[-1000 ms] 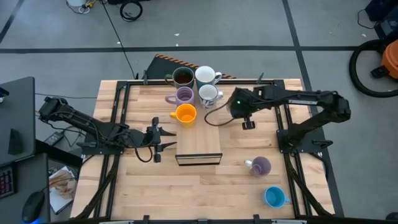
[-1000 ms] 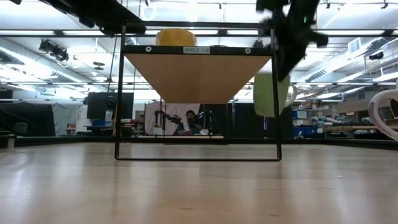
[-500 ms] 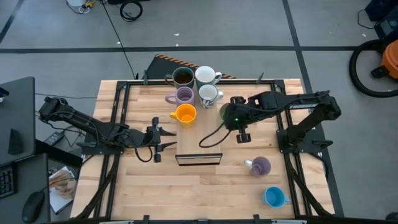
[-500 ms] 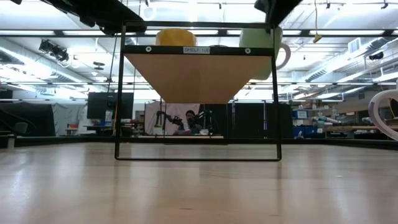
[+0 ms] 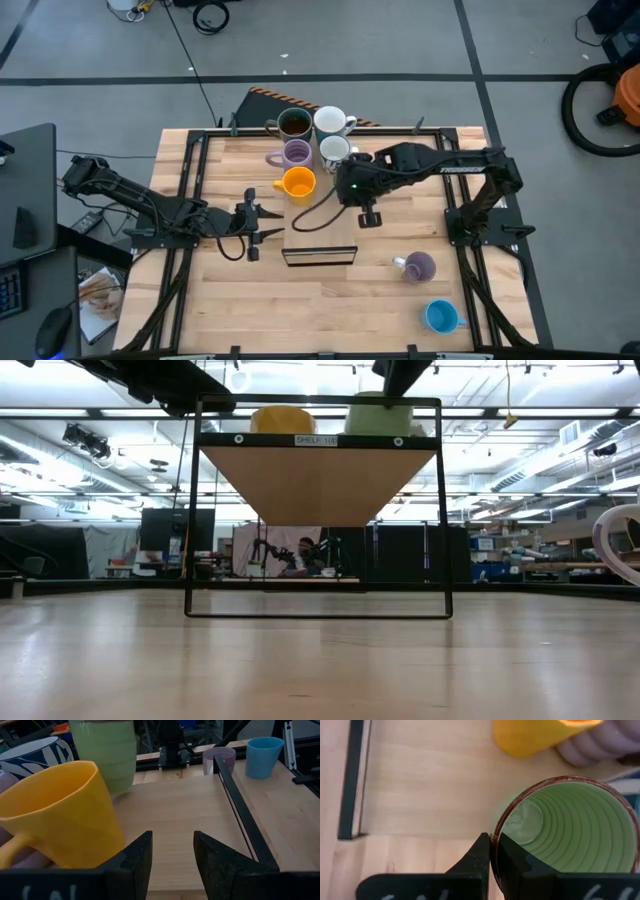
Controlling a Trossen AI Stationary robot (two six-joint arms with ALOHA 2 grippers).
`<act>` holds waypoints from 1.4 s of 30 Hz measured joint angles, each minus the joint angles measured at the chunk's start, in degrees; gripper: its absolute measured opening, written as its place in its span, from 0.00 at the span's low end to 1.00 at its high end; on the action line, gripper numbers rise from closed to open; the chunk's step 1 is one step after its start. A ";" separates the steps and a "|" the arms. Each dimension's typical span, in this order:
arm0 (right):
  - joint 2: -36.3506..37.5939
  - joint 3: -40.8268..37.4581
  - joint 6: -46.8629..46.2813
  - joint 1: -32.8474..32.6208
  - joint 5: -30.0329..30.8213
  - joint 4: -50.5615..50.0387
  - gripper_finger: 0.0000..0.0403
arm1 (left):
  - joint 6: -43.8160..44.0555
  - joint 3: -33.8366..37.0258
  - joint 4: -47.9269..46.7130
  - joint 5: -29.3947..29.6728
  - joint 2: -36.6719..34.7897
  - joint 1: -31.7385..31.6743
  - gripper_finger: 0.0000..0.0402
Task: Place coffee mugs
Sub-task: Put the green mug on the shelf
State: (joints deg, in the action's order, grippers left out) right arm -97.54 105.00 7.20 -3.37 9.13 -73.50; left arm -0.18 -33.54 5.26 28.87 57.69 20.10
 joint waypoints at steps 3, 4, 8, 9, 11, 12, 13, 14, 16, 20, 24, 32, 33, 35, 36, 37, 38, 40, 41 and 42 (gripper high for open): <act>-0.77 0.19 -0.01 0.74 -2.13 1.77 0.06 | 0.02 0.00 0.00 0.00 0.00 0.00 0.38; -0.88 0.19 -0.05 0.99 -2.49 2.00 0.06 | 0.01 0.00 -0.02 0.01 0.00 0.00 0.38; -1.09 0.19 -0.17 1.77 -3.26 3.62 0.06 | 0.02 0.00 -0.02 0.01 0.00 0.00 0.38; -1.09 0.17 -0.15 1.95 -3.26 4.05 0.06 | 0.02 0.00 -0.02 0.01 0.00 0.00 0.38; -1.02 0.17 -0.09 2.22 -3.23 4.23 0.06 | 0.02 0.00 -0.06 -0.01 0.00 0.00 0.38; -1.02 0.18 -0.03 2.48 -3.26 4.49 0.06 | 0.02 0.00 -0.04 0.01 0.00 0.00 0.38; -1.02 0.19 0.04 2.75 -3.33 4.81 0.06 | 0.02 0.00 0.01 0.01 0.00 0.00 0.38; -1.02 0.18 0.05 3.03 -3.64 4.92 0.06 | 0.02 0.00 0.00 0.00 0.00 0.00 0.38; -1.02 0.19 0.04 3.63 -5.03 4.73 0.06 | 0.04 0.00 0.00 0.01 0.00 0.00 0.38; -1.96 0.18 0.11 4.31 -5.61 4.75 0.06 | 0.04 0.00 0.00 0.01 0.00 0.00 0.38; -2.46 0.23 0.57 4.50 -5.62 5.06 0.09 | 0.44 0.00 0.02 0.00 0.00 0.00 0.38; -2.42 0.23 1.79 4.57 -3.75 7.77 0.17 | 1.16 0.00 0.00 0.01 0.00 0.00 0.38; -2.42 0.21 1.80 4.57 -3.35 7.88 0.17 | 1.16 0.00 0.00 0.01 0.00 0.00 0.38; -2.42 0.21 1.90 4.52 -2.44 7.75 0.18 | 1.14 0.00 -0.07 0.01 0.00 0.02 0.38; -2.42 0.21 1.95 4.54 -2.21 7.73 0.18 | 1.15 0.00 -0.19 0.00 0.00 0.00 0.38; -2.33 0.21 1.96 4.54 -2.04 7.74 0.18 | 1.14 0.00 -0.33 0.01 0.00 0.00 0.38; -2.22 0.15 1.97 4.52 -1.79 7.68 0.18 | 1.14 0.00 -0.55 0.01 0.00 0.00 0.38; -2.00 0.14 1.97 4.52 -1.66 7.51 0.18 | 1.14 0.00 -0.92 -0.01 0.00 0.02 0.38; -1.74 0.14 1.97 4.52 -1.63 7.47 0.18 | 1.14 0.00 -0.94 0.01 0.00 0.02 0.38; -1.55 0.12 1.97 4.52 -1.51 7.37 0.19 | 1.16 0.00 -0.94 0.01 0.00 0.02 0.38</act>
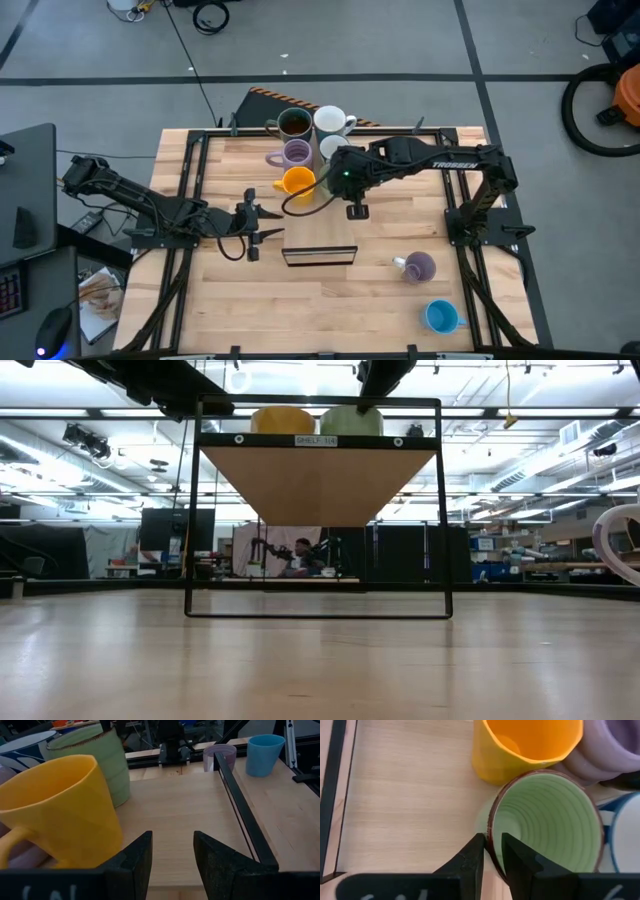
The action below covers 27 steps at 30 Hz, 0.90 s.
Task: Place coffee mugs
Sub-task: Put the green mug on the shelf
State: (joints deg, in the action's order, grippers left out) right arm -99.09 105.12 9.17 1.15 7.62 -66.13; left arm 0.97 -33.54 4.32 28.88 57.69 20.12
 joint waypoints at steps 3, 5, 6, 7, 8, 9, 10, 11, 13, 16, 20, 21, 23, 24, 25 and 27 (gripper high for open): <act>0.87 0.74 0.00 -0.09 0.10 -0.76 0.19 | -0.01 0.00 -0.06 0.00 0.00 0.00 0.38; 1.33 1.85 0.00 -0.29 0.41 -0.67 0.19 | -0.02 0.00 -0.07 0.00 0.00 0.00 0.38; 1.51 2.26 0.02 -0.44 0.50 -0.70 0.19 | -0.01 0.00 -0.09 0.00 0.00 0.00 0.38; 1.60 2.73 0.12 -0.62 0.53 -0.74 0.19 | -0.02 0.00 -0.07 0.00 0.00 0.00 0.38; 1.60 3.09 0.35 -0.74 0.59 -0.79 0.19 | 0.00 0.00 -0.11 0.00 0.00 0.00 0.38; 1.59 3.33 0.60 -0.88 0.67 -0.98 0.19 | 0.07 0.00 -0.29 0.00 0.00 -0.02 0.38; 1.55 3.43 0.82 -1.05 0.66 -1.14 0.19 | 0.15 0.00 -0.29 0.00 0.00 0.00 0.38; 1.56 3.45 0.87 -1.23 0.61 -1.20 0.19 | 0.21 0.00 -0.28 -0.01 0.00 -0.02 0.38; 1.56 3.50 0.90 -1.46 0.63 -1.20 0.19 | 0.25 0.00 -0.33 -0.02 0.00 0.00 0.38; 1.51 3.50 0.90 -1.86 1.16 -1.26 0.20 | 0.33 0.00 -0.35 -0.02 0.00 0.00 0.38; 1.81 3.52 0.38 -2.56 2.01 -4.90 0.21 | 0.35 0.00 -0.41 -0.02 0.00 0.00 0.38; 1.82 3.52 -0.32 -2.63 2.44 -6.41 0.21 | 0.39 0.00 -0.49 -0.01 0.00 -0.01 0.38; 1.82 3.52 -2.42 -2.84 3.77 -9.70 0.21 | 0.84 0.00 -0.56 -0.02 0.00 0.00 0.38; 1.82 3.52 -3.58 -2.91 4.23 -10.99 0.21 | 1.10 0.00 -0.69 -0.01 0.00 0.00 0.38; 1.82 3.52 -4.72 -2.96 4.85 -11.91 0.21 | 1.14 0.00 -0.84 0.00 0.00 -0.01 0.38; 1.82 3.52 -7.24 -3.41 6.24 -13.25 0.21 | 1.15 0.00 -0.80 -0.02 0.00 0.00 0.38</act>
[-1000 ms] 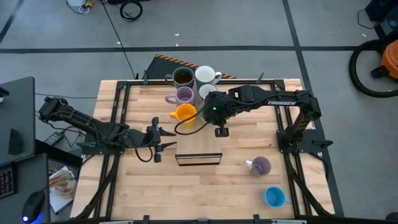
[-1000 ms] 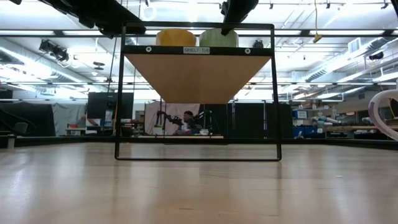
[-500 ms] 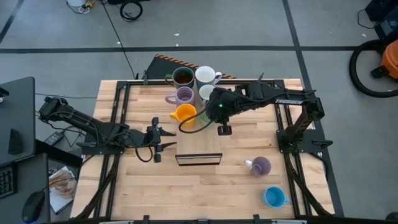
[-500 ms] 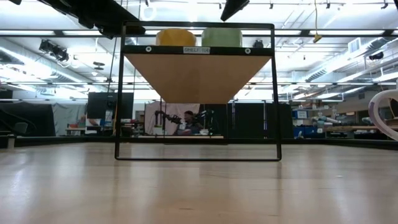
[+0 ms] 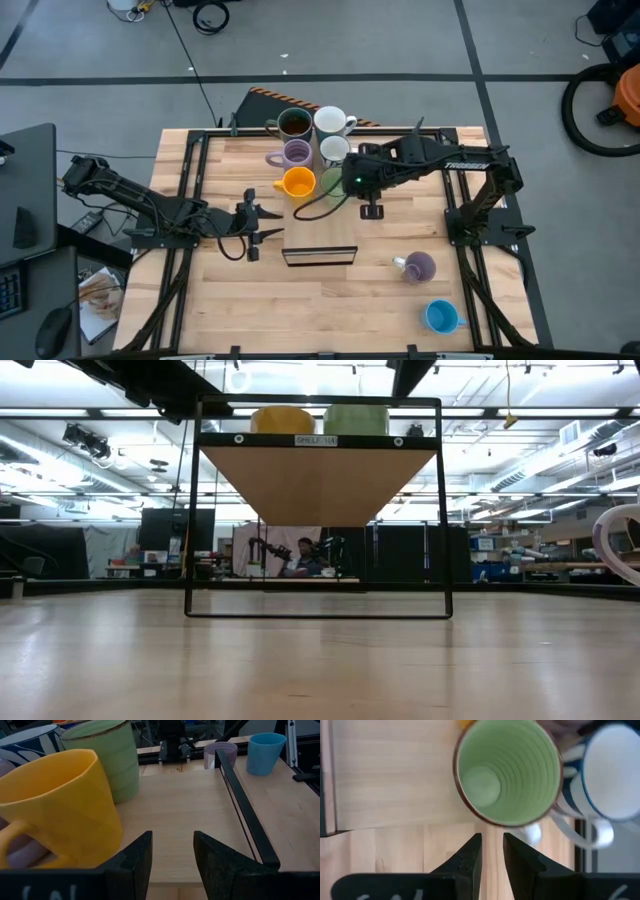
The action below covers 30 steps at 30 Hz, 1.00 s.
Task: Place coffee mugs
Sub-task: Put the green mug on the shelf
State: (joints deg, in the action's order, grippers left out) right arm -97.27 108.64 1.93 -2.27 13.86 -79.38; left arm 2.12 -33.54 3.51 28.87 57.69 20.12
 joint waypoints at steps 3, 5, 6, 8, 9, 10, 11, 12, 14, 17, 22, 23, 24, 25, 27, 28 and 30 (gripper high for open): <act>0.51 0.00 -2.77 -1.59 3.48 -1.82 0.21 | 0.25 0.00 -0.02 0.01 0.00 0.00 0.38; 0.87 -0.31 -3.83 -2.96 4.61 -1.43 0.21 | 0.29 0.00 -0.07 0.00 0.00 0.00 0.38; 1.05 -1.04 -4.30 -3.79 4.81 -0.58 0.21 | 0.29 0.00 -0.12 0.00 0.00 0.00 0.38; 1.03 -2.46 -5.37 -5.72 6.01 0.91 0.21 | 0.27 0.00 -0.73 0.00 0.00 0.00 0.38; 1.01 -3.32 -6.27 -6.89 7.47 1.69 0.21 | 0.27 0.00 -0.93 0.00 0.00 0.00 0.38; 1.01 -4.45 -6.69 -8.06 9.02 2.90 0.21 | 0.25 0.00 -0.93 0.00 0.00 -0.01 0.38; 1.06 -5.92 -6.69 -9.21 10.36 5.03 0.21 | 0.27 0.00 -0.92 0.00 0.00 0.00 0.38; 1.05 -7.37 -6.45 -10.15 11.17 7.15 0.21 | 0.27 0.00 -0.94 0.00 0.00 -0.01 0.38; 0.90 -10.13 -6.12 -11.69 11.87 10.25 0.21 | 0.27 0.00 -0.92 0.01 0.00 0.00 0.38; 0.96 -14.34 -5.53 -12.50 13.64 15.96 0.21 | 0.25 0.00 -0.92 0.00 0.00 0.00 0.38; 0.92 -21.12 -4.45 -12.16 18.30 22.13 0.20 | 0.23 0.00 -0.90 0.01 0.00 0.00 0.38; 0.92 -22.25 -4.26 -12.05 18.81 23.16 0.20 | 0.22 0.00 -0.90 0.00 0.00 -0.01 0.38; 0.92 -23.10 -3.85 -11.90 19.28 23.95 0.20 | 0.22 0.00 -0.90 0.01 0.00 -0.01 0.38; 0.92 -23.65 -3.46 -11.82 19.40 24.82 0.20 | 0.21 0.00 -0.90 0.00 0.00 0.00 0.38; 0.92 -24.33 -2.80 -11.50 19.38 26.61 0.20 | 0.21 0.00 -0.90 0.00 0.00 0.00 0.38; 0.92 -24.57 -2.38 -11.37 19.35 27.43 0.20 | 0.21 0.00 -0.88 0.00 0.00 -0.02 0.38; 0.92 -24.68 -1.93 -11.04 19.33 28.55 0.20 | 0.21 0.00 -0.88 0.00 0.00 -0.01 0.38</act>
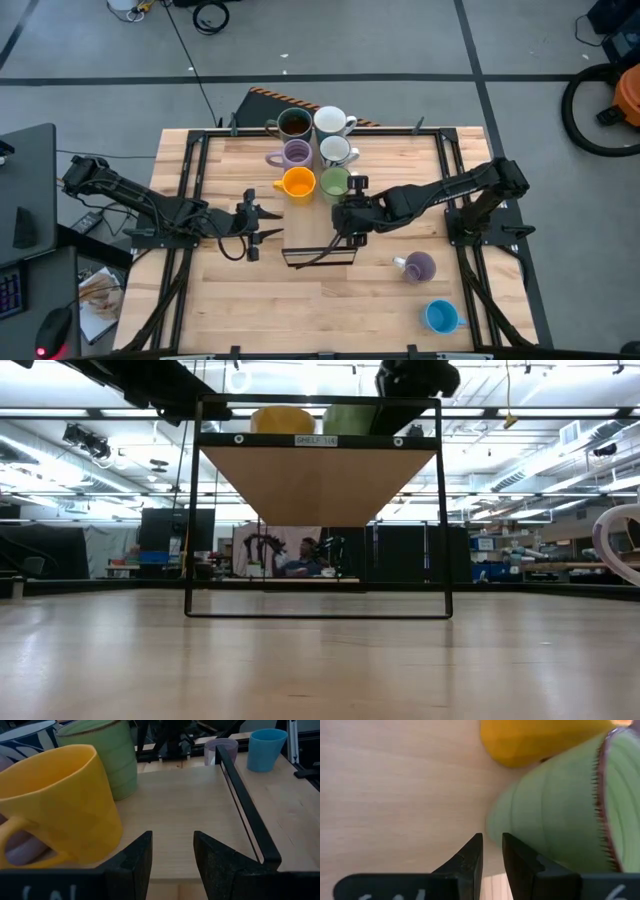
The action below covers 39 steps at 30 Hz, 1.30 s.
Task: Place coffee mugs
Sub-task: Put the green mug on the shelf, then put the purple patterned mug on the shelf
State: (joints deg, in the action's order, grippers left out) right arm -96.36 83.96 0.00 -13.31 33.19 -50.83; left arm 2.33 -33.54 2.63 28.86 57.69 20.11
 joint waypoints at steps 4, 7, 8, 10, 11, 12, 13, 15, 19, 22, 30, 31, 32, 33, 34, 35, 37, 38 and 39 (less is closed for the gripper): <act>0.00 0.02 0.22 0.38 -0.14 1.43 0.20 | -0.02 0.00 0.02 0.00 0.00 -0.01 0.38; 0.00 0.02 0.68 0.42 -0.10 1.56 0.20 | -0.04 0.00 0.00 0.00 0.00 -0.01 0.38; 0.00 0.02 0.78 0.42 -0.18 1.68 0.20 | -0.04 0.00 0.00 0.00 0.00 0.01 0.38; 0.00 0.00 0.89 0.42 -0.37 2.36 0.20 | -0.07 0.00 0.00 0.00 0.00 0.00 0.38; 0.00 0.02 1.14 0.42 -0.81 2.59 0.20 | -0.07 0.00 0.00 0.02 0.00 0.01 0.38; 0.00 0.02 1.23 0.30 -1.20 2.70 0.20 | -0.07 0.00 0.00 0.00 0.00 -0.01 0.38; 0.00 0.31 1.23 0.08 -1.45 2.45 0.20 | -0.07 0.00 0.00 0.01 0.00 -0.01 0.38; 0.00 1.63 1.14 -0.71 -1.57 1.52 0.20 | -0.07 0.00 -0.05 0.00 0.00 -0.01 0.38; 0.00 5.29 1.11 -2.46 -1.80 -2.92 0.20 | 0.00 0.00 -0.80 0.00 0.00 0.00 0.38; 0.04 8.02 -0.27 -3.55 -2.94 -9.26 0.20 | 0.07 0.00 -1.42 0.00 0.00 -0.01 0.38; 3.23 9.51 -10.84 -5.52 -17.68 -22.18 0.20 | 1.14 0.00 -2.87 -0.02 -0.02 0.01 0.38; 3.70 9.51 -12.13 -5.76 -19.44 -23.08 0.20 | 1.20 0.00 -2.86 -0.01 -0.02 -0.01 0.38; 4.11 9.51 -13.29 -6.04 -20.58 -23.80 0.20 | 1.32 0.00 -2.88 -0.02 -0.02 -0.01 0.38; 4.40 9.53 -14.41 -6.35 -21.01 -24.27 0.20 | 1.52 0.00 -2.92 -0.02 -0.02 -0.01 0.38; 4.57 9.53 -15.62 -6.72 -21.02 -24.69 0.20 | 1.56 0.00 -2.97 -0.02 -0.02 -0.01 0.38; 4.61 9.43 -16.87 -7.20 -20.92 -24.89 0.21 | 1.55 0.01 -2.96 -0.02 -0.02 0.00 0.38; 4.62 8.20 -19.31 -8.14 -21.01 -24.63 0.22 | 1.53 0.00 -2.97 -0.02 -0.02 -0.01 0.38; 4.61 7.20 -20.80 -8.71 -21.24 -24.47 0.22 | 1.55 0.00 -2.96 -0.02 -0.02 0.01 0.38; 4.61 6.06 -22.59 -9.23 -22.01 -24.03 0.23 | 1.55 0.01 -2.95 -0.02 -0.02 -0.01 0.38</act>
State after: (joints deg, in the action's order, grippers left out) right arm -91.74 90.02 -22.59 -22.54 11.18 -74.86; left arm 3.88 -33.53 -0.32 28.84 57.67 20.10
